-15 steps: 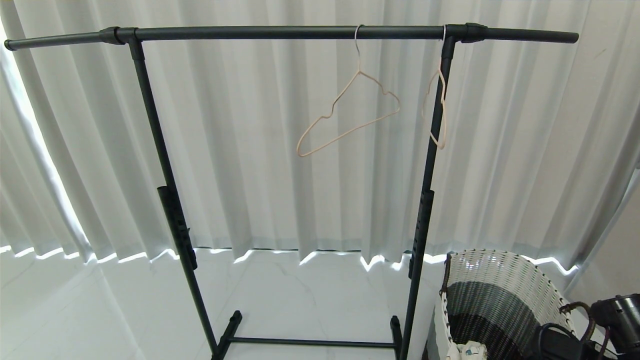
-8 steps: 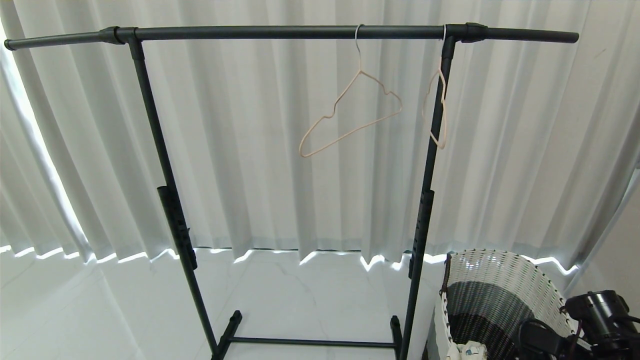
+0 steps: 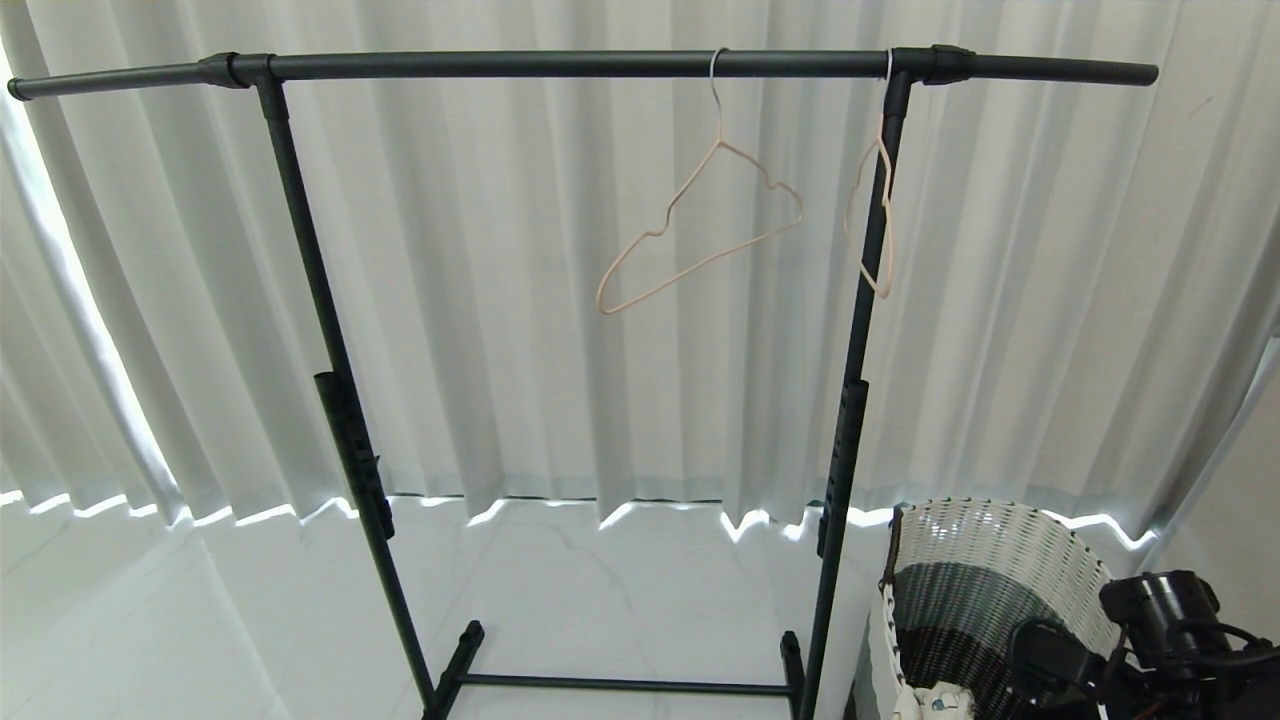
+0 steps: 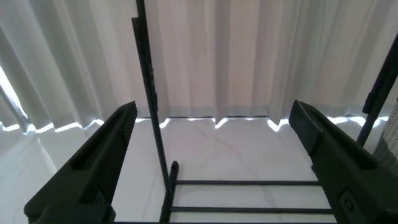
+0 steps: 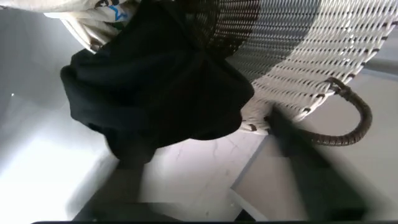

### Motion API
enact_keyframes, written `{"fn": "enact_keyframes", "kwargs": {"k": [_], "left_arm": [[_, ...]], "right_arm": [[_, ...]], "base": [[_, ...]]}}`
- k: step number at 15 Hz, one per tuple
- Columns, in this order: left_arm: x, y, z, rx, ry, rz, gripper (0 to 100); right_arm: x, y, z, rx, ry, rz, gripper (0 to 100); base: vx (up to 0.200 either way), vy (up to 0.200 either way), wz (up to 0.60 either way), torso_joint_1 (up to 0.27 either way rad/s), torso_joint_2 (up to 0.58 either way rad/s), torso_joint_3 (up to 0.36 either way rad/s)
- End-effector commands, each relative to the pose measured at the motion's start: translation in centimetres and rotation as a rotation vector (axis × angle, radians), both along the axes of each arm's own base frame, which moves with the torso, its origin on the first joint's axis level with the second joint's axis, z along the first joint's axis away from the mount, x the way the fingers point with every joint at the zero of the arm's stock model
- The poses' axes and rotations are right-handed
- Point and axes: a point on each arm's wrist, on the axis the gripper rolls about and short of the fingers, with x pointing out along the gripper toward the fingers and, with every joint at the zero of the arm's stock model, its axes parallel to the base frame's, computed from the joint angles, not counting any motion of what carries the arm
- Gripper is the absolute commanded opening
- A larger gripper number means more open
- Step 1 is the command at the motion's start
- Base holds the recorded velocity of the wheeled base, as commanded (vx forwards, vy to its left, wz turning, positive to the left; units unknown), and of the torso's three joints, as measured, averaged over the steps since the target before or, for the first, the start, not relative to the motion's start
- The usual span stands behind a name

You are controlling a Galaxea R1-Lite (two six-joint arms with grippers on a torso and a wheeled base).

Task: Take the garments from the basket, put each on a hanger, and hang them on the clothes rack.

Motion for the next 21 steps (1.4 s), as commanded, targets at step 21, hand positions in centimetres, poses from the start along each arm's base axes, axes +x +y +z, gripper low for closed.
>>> {"fn": "enact_keyframes", "kwargs": {"k": [21], "left_arm": [[0.0, 0.0, 0.0, 0.000, -0.001, 0.001, 100]], "right_arm": [[-10.0, 0.2, 27.6, 0.136, -0.287, -0.010, 0]], "base": [[-0.086, 0.000, 0.00, 0.001, 0.00, 0.002]]}}
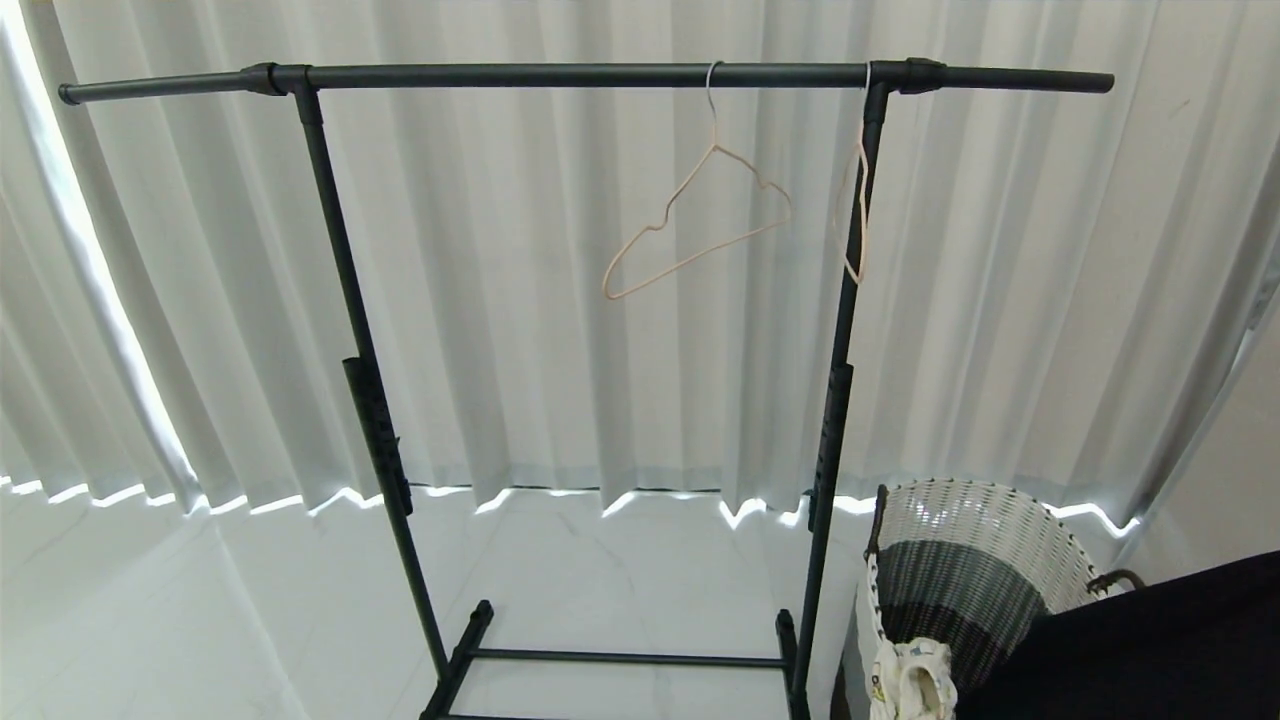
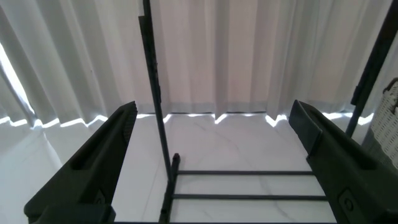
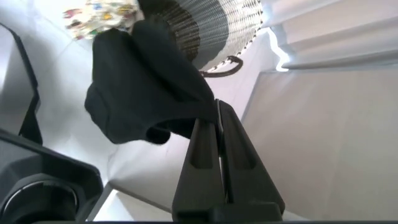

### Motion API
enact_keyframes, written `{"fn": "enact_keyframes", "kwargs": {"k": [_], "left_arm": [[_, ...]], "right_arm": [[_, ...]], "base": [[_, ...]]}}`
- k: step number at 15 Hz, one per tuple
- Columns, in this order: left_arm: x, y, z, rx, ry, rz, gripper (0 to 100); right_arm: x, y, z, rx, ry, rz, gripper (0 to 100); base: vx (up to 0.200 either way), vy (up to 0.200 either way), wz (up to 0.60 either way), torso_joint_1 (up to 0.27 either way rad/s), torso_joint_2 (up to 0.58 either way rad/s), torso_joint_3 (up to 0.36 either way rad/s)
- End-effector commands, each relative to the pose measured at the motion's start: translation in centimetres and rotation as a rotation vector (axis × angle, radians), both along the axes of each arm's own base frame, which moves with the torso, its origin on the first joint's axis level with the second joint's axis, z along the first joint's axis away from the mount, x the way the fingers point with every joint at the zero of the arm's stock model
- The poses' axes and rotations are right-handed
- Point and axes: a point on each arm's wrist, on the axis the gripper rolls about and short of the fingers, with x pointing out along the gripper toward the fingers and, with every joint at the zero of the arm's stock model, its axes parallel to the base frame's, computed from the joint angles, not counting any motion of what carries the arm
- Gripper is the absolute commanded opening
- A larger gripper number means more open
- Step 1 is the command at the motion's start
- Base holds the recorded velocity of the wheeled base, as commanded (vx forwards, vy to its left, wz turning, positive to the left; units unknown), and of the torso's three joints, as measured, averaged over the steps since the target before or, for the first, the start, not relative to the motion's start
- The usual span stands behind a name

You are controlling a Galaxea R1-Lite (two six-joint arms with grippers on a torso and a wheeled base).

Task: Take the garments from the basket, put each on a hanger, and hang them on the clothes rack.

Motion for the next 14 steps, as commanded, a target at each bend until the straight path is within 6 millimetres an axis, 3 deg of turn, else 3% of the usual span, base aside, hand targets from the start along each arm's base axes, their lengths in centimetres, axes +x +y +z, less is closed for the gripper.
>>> {"fn": "enact_keyframes", "kwargs": {"k": [1, 5, 9, 14], "left_arm": [[0.0, 0.0, 0.0, -0.001, 0.000, -0.001, 100], [0.0, 0.0, 0.0, 0.000, 0.000, -0.001, 100], [0.0, 0.0, 0.0, 0.005, 0.001, -0.002, 100], [0.0, 0.0, 0.0, 0.048, -0.001, -0.002, 100]], "right_arm": [[-0.2, 0.2, 0.4, 0.004, -0.020, 0.022, 0], [-0.2, 0.3, 0.7, 0.009, -0.032, 0.036, 0], [0.2, 0.8, 0.7, 0.006, -0.020, 0.070, 0], [1.0, 1.8, 0.7, 0.004, -0.004, 0.126, 0]], "base": [[-0.200, 0.000, 0.00, 0.007, 0.01, 0.007], [-0.200, 0.000, 0.00, 0.001, 0.00, 0.001], [0.000, 0.000, 0.00, 0.000, 0.00, 0.000], [0.000, 0.200, 0.00, -0.001, 0.00, 0.006]]}}
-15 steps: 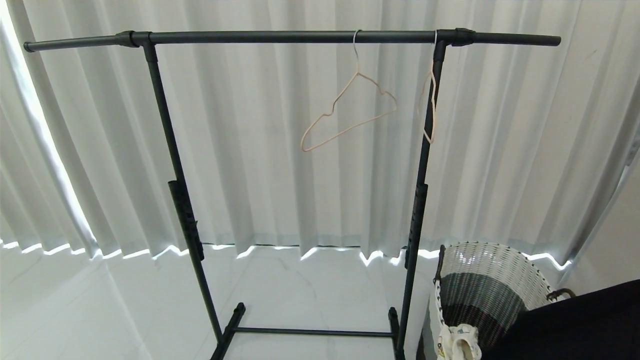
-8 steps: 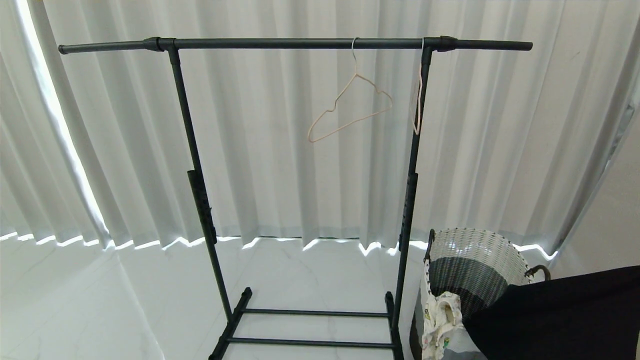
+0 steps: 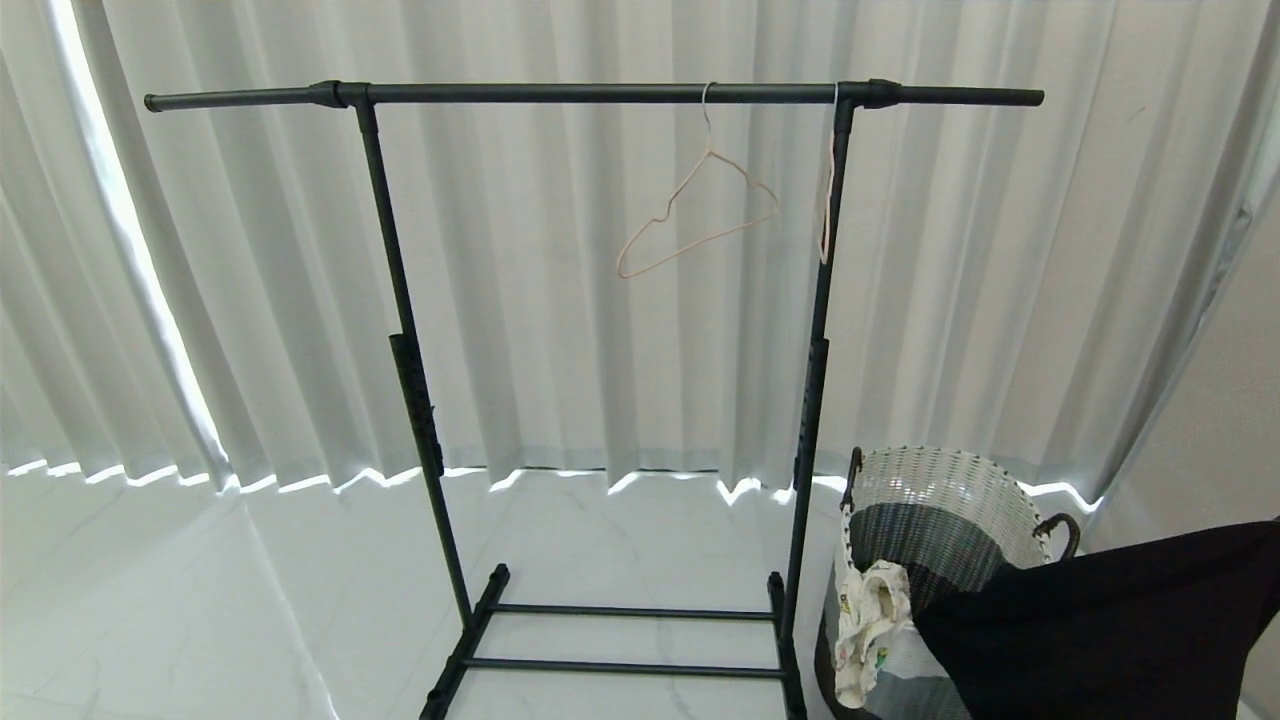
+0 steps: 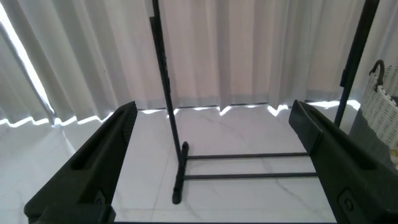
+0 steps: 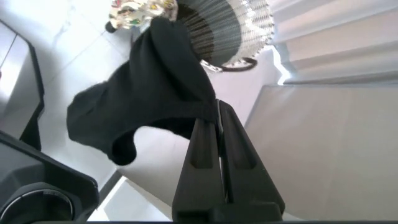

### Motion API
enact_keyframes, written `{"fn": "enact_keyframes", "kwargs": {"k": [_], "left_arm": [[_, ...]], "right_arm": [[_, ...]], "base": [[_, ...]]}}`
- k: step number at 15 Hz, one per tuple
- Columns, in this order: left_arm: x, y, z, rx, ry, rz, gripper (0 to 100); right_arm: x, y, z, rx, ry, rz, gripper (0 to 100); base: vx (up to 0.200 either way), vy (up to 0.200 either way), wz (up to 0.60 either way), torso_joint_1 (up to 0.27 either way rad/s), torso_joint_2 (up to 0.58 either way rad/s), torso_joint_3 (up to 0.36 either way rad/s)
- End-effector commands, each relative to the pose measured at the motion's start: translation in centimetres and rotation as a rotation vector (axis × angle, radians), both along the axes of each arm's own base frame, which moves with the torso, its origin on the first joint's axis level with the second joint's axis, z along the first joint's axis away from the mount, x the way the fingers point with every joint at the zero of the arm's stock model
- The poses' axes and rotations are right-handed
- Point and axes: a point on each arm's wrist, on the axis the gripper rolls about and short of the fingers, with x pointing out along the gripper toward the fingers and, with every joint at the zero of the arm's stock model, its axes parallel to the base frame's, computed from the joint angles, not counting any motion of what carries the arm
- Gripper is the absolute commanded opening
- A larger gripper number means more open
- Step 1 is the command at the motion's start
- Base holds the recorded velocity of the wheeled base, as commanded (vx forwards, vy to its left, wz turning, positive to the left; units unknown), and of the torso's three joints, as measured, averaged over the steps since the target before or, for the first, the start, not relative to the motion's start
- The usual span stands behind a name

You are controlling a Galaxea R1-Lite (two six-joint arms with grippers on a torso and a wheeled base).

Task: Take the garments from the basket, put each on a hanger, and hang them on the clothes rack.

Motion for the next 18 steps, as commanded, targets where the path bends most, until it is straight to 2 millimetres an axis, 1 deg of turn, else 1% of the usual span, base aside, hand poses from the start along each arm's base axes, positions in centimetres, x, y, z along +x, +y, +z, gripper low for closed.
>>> {"fn": "enact_keyframes", "kwargs": {"k": [1, 4, 8, 13, 18], "left_arm": [[0.01, 0.00, 0.01, 0.000, 0.000, -0.001, 100], [0.00, 0.00, 0.01, -0.003, -0.001, -0.001, 100], [0.01, 0.00, 0.01, -0.017, 0.001, 0.001, 100], [0.00, 0.00, 0.01, 0.021, -0.002, -0.002, 100], [0.00, 0.00, 0.01, 0.018, -0.002, -0.002, 100]], "right_arm": [[0.61, 0.40, -0.14, -0.007, 0.019, 0.014, 0], [0.84, 0.51, -0.17, -0.009, 0.024, 0.015, 0], [0.82, 0.50, -0.08, -0.009, 0.023, 0.014, 0], [1.22, 0.76, -0.33, -0.016, 0.040, 0.024, 0], [1.18, 0.74, -0.50, -0.017, 0.046, 0.023, 0]], "base": [[0.000, 0.200, 0.00, -0.002, 0.00, 0.007], [0.000, 0.200, 0.00, 0.006, 0.00, 0.004], [0.000, 0.000, 0.00, 0.000, 0.00, 0.000], [0.000, 0.000, 0.00, 0.000, 0.00, 0.000], [0.000, 0.000, 0.00, 0.000, 0.00, 0.000]]}}
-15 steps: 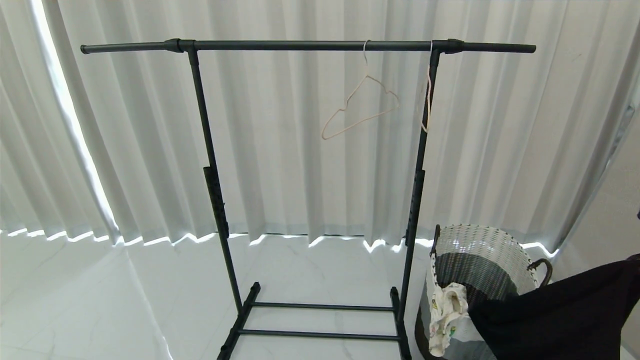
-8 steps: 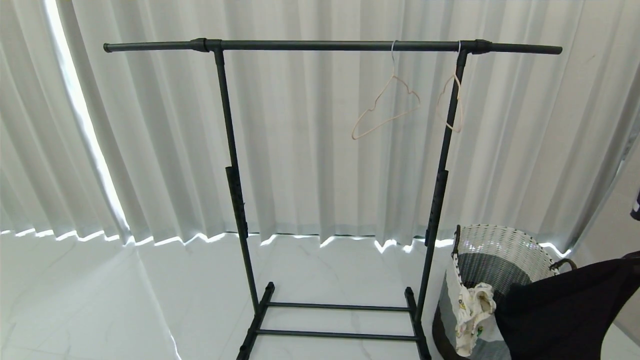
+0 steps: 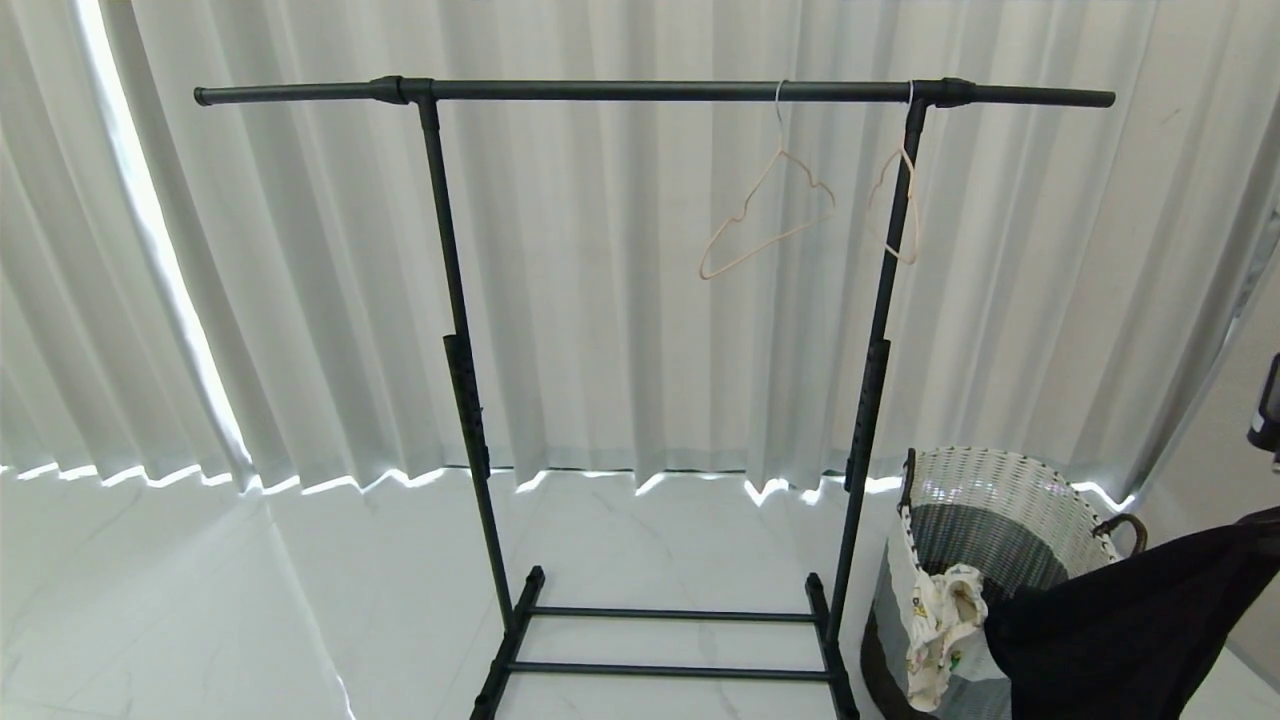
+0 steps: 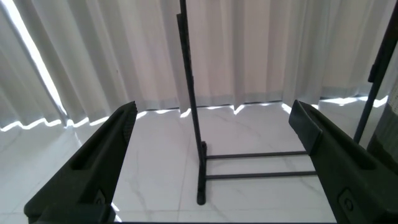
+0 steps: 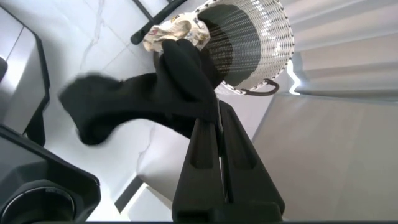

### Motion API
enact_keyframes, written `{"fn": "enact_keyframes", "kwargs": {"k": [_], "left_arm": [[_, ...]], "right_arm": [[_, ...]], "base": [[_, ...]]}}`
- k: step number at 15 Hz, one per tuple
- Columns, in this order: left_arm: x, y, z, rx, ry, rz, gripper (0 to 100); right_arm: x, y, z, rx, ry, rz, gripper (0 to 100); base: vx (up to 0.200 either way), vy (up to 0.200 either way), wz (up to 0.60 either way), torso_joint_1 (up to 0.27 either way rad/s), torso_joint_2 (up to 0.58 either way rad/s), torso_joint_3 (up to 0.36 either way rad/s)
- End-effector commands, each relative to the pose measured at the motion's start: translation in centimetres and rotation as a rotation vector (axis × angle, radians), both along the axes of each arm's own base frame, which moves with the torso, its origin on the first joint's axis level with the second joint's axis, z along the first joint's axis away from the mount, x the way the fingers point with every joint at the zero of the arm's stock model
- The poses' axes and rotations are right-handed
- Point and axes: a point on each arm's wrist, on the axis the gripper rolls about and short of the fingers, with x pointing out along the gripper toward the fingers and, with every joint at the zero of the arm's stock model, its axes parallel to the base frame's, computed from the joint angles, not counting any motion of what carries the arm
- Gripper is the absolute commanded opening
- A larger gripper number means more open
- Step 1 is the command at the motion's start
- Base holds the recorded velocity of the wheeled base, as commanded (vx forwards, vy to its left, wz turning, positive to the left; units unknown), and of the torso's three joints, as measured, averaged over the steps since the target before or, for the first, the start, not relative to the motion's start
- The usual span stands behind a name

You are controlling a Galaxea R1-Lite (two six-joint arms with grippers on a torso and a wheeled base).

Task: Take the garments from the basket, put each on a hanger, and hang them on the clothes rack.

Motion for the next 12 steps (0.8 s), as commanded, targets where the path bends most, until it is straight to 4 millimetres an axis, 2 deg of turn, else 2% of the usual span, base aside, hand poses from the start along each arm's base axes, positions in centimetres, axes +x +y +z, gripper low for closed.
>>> {"fn": "enact_keyframes", "kwargs": {"k": [1, 4, 5, 6, 7, 8, 9, 10, 12], "left_arm": [[0.0, 0.0, 0.0, 0.000, -0.001, 0.000, 100], [-0.1, 0.0, 0.4, -0.007, -0.018, -0.018, 100], [-0.3, -0.1, 4.6, -0.081, -0.052, -0.120, 100], [1.3, -0.2, 10.0, -0.207, 0.002, -0.202, 100], [3.0, -0.4, 13.9, -0.237, 0.012, -0.218, 100], [5.3, -0.6, 15.9, -0.237, 0.061, -0.230, 100], [6.3, -0.8, 16.5, -0.237, 0.086, -0.258, 100], [8.6, -1.8, 17.3, -0.235, 0.172, -0.423, 100], [12.1, -4.6, 16.5, -0.227, 0.358, -0.609, 100]], "right_arm": [[0.1, 0.0, -0.1, -0.001, 0.003, 0.000, 0], [0.1, 0.0, 0.2, 0.005, -0.008, -0.002, 0], [0.1, 0.1, 0.2, 0.007, -0.009, 0.001, 0], [0.3, 0.2, 0.1, 0.007, 0.000, 0.007, 0], [0.4, 0.4, 0.0, 0.010, 0.010, 0.022, 0], [0.7, 0.6, 0.0, 0.015, 0.013, 0.029, 0], [0.9, 0.7, 0.0, 0.020, 0.006, 0.030, 0], [1.1, 1.0, 0.2, 0.030, -0.011, 0.038, 0], [1.2, 1.1, 0.4, 0.045, -0.016, 0.034, 0]], "base": [[0.000, 0.000, 0.00, 0.000, 0.00, 0.000], [0.000, 0.000, 0.00, 0.000, 0.00, 0.000], [0.000, 0.000, 0.00, 0.000, 0.00, 0.000], [0.000, 0.000, 0.00, 0.000, 0.00, 0.000], [0.000, 0.000, 0.00, 0.000, 0.00, 0.000], [0.000, 0.000, 0.00, 0.000, 0.00, 0.000], [0.000, 0.000, 0.00, 0.000, 0.00, 0.000], [0.000, 0.000, 0.00, 0.000, 0.00, 0.000], [0.000, 0.000, 0.00, 0.000, 0.00, 0.000]]}}
